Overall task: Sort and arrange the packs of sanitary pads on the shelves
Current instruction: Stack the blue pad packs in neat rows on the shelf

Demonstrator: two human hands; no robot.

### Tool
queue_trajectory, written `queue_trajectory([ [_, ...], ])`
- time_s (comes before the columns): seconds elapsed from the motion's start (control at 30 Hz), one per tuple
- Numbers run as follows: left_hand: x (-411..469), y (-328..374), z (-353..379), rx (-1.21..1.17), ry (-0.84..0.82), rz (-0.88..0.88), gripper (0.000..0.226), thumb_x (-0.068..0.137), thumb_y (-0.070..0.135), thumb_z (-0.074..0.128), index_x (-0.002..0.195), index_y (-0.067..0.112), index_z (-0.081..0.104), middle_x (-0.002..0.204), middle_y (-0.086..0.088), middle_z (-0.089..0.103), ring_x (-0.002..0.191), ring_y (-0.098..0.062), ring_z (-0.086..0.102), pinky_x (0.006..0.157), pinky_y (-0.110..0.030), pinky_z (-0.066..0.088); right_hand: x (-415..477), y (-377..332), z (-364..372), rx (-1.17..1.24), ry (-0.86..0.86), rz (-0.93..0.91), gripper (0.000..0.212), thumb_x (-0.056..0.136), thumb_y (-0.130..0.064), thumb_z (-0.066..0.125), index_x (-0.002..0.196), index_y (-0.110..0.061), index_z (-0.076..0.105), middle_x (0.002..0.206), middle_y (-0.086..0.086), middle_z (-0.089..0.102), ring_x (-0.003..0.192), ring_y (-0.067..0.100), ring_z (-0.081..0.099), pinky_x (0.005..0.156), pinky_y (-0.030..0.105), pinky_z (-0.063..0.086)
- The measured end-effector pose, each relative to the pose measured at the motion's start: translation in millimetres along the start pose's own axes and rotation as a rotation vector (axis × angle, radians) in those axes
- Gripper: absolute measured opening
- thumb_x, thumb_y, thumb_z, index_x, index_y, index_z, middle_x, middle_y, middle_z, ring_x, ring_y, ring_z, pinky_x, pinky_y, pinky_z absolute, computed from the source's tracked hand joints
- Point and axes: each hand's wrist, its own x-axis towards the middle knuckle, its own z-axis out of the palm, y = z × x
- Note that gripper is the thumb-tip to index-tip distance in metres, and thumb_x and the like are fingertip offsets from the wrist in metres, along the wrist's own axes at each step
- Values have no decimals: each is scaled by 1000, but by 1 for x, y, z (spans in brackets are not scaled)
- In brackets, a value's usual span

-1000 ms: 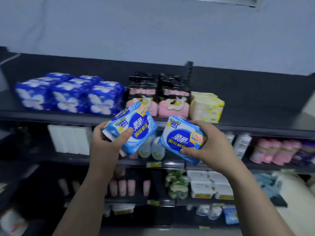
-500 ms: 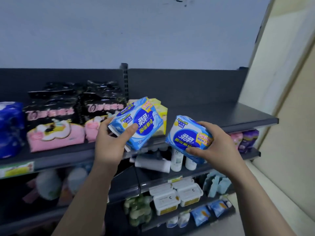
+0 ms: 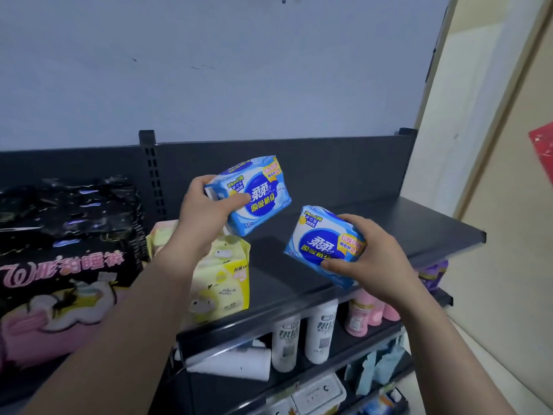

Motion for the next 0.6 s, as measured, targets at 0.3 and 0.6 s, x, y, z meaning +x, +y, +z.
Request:
queue_trajectory([
  [0.3, 101, -28, 42, 284, -166, -62, 62, 67, 11, 88, 119, 16, 54, 107, -2, 70, 87, -11, 71, 70, -25, 58, 87, 57, 18, 23, -85, 16, 74, 59, -32, 90, 122, -30, 51, 111, -14, 57, 91, -2, 58, 68, 14, 44],
  [0.6, 164, -72, 49, 715, -86, -200, 58, 61, 14, 91, 109, 18, 59, 106, -1, 65, 91, -13, 65, 73, -27, 52, 176, 108, 49, 31, -345, -87, 71, 59, -31, 89, 115, -37, 47, 108, -16, 54, 90, 0, 58, 66, 13, 46],
])
